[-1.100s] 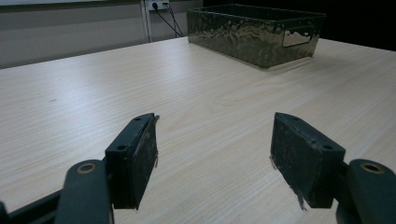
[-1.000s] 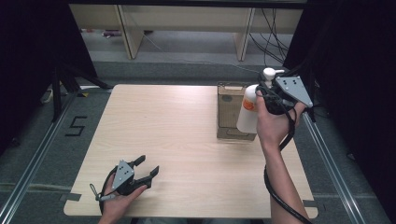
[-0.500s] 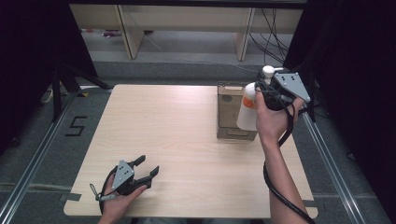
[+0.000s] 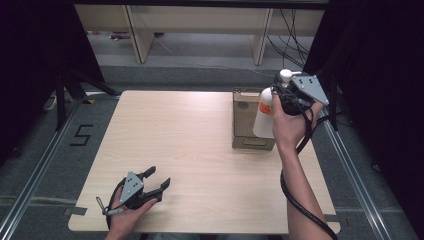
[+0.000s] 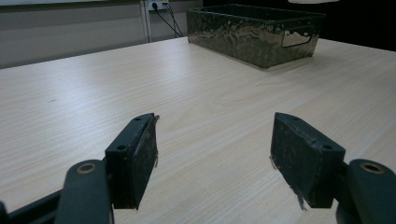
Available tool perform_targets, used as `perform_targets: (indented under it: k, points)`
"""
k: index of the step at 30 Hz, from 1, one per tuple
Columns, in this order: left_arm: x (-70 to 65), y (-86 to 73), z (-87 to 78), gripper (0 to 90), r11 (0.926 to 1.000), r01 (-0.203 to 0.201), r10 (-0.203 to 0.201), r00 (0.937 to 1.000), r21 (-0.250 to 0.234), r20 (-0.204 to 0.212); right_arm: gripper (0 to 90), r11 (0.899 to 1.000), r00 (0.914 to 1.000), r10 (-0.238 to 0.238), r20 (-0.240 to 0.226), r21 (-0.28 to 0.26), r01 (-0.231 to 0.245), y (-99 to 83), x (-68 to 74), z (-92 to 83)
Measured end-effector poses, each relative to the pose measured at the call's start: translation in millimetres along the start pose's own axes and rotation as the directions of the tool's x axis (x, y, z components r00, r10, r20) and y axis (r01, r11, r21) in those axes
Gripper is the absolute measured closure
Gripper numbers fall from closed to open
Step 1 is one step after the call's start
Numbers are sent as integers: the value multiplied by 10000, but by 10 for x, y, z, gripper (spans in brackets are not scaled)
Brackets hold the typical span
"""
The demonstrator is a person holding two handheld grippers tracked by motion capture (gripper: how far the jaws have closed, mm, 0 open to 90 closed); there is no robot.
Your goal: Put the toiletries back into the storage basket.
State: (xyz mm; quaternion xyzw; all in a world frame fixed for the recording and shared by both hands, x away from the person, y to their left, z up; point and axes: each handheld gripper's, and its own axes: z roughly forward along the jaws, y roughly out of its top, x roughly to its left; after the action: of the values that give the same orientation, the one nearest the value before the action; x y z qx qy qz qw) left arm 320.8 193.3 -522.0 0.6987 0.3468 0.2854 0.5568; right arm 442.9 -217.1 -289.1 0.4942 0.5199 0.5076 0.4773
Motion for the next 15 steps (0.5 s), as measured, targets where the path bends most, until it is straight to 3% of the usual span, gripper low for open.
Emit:
perform_targets:
  k: [10, 15]
  points:
    - [1, 0, 0, 311, 10000, 15, -15, 10000, 2, 14, 601, 9997, 9997, -235, -40, 115, 236, -19, 12, 91]
    - [2, 0, -1, 311, 10000, 16, -16, 10000, 3, 23, 602, 9997, 10000, -76, -37, 238, 77, -38, 22, 127]
